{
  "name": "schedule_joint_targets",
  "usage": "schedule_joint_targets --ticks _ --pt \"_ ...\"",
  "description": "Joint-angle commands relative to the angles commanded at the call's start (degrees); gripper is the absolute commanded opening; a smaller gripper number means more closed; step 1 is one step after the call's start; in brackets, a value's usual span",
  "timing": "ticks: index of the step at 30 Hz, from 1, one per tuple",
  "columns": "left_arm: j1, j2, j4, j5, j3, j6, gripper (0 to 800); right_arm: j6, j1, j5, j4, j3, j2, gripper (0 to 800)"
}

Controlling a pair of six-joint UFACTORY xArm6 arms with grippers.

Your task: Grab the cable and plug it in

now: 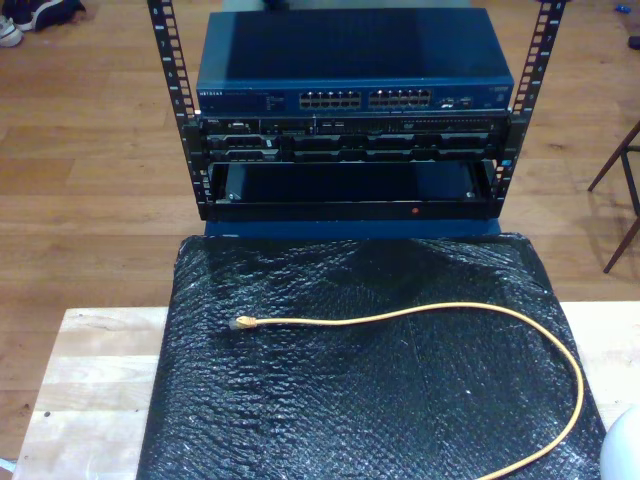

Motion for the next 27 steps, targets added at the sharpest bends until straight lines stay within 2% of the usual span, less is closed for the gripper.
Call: schedule_joint_targets --ticks 18,23,27 --pt "0.0 0.0 0.0 0.0 0.0 0.1 800 0.0 0.0 0.0 -0.1 -0.2 -0.1 800" --pt "0.0 0.0 0.0 0.4 -0.3 0.0 800 0.0 0.1 1.9 0.1 -2.0 -1.3 800" --pt "0.0 -0.6 0.2 1.8 -1.6 0.0 800 0.3 0.0 8.4 -0.1 -5.4 -3.0 800"
